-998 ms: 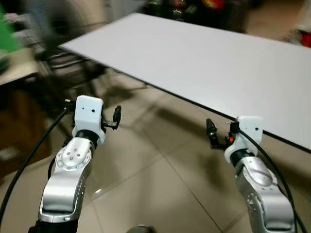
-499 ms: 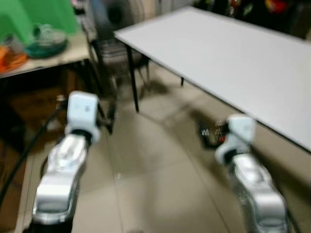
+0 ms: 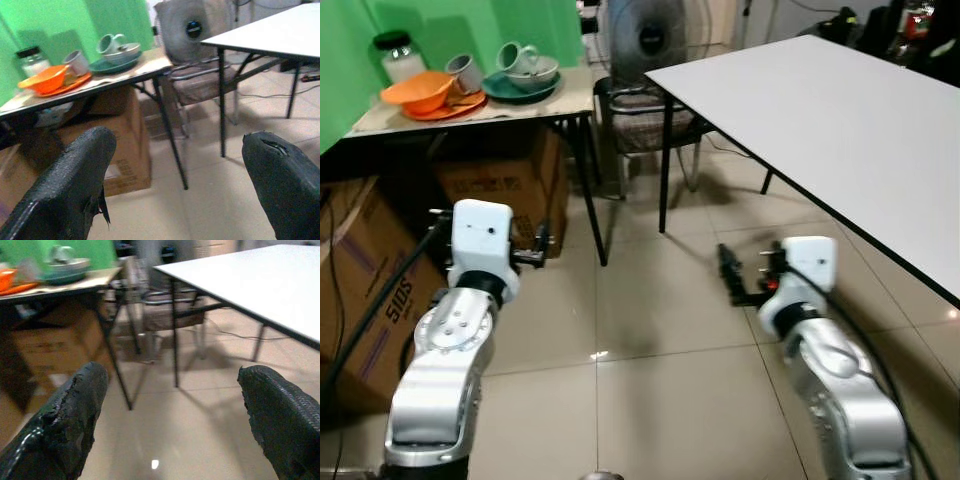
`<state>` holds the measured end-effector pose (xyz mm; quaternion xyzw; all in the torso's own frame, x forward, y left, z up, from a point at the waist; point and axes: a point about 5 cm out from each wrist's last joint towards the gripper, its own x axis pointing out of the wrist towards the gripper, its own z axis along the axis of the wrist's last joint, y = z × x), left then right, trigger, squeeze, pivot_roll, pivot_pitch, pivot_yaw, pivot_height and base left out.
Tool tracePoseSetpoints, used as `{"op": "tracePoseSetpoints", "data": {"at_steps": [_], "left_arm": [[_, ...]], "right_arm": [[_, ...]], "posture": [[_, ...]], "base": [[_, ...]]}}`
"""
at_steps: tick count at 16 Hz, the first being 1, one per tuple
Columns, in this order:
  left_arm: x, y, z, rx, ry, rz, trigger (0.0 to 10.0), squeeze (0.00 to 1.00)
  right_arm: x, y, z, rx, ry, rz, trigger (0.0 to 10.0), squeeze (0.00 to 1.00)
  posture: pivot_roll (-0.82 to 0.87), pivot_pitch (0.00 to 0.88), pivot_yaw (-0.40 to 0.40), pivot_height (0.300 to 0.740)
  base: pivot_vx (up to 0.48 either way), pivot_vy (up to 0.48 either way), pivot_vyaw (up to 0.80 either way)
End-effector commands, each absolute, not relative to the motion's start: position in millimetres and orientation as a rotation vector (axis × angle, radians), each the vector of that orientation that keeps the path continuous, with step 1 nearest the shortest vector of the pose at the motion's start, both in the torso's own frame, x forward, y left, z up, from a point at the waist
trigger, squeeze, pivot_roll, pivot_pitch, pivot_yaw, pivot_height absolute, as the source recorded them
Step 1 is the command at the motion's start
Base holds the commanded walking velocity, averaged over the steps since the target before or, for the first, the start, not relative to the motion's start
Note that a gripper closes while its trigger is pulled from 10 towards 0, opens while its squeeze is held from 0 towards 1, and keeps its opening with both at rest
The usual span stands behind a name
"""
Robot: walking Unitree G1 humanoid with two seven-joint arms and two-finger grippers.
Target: Setting the table
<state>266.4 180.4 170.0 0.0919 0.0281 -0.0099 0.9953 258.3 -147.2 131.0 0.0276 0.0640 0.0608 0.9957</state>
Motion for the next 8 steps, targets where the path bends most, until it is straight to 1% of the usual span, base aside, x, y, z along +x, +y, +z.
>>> {"op": "tracePoseSetpoints", "data": {"at_steps": [1, 3, 5, 8], "left_arm": [[264.0, 182.1, 171.6, 0.185, 0.053, -0.019, 10.0, 0.05], [262.7, 183.3, 170.8, 0.188, 0.055, -0.018, 10.0, 0.09], [260.2, 187.3, 170.2, 0.195, 0.061, -0.005, 10.0, 0.09], [257.5, 190.4, 170.5, 0.2, 0.064, 0.004, 10.0, 0.08]], "right_arm": [[258.6, -148.7, 131.5, 0.056, 0.118, 0.108, 10.0, 0.0], [256.9, -151.5, 130.0, 0.048, 0.12, 0.096, 10.0, 0.0], [254.4, -152.7, 127.4, 0.016, 0.13, 0.108, 10.0, 0.0], [254.1, -146.8, 128.2, 0.006, 0.127, 0.136, 10.0, 0.0]], "posture": [[-0.06, 0.004, 0.066, 0.74], [-0.06, 0.01, 0.064, 0.74], [-0.05, 0.017, 0.061, 0.74], [-0.05, 0.027, 0.059, 0.74]], "base": [[0.285, 0.0, 0.0], [0.3, 0.0, 0.0], [0.302, 0.0, 0.0], [0.305, 0.0, 0.75]]}}
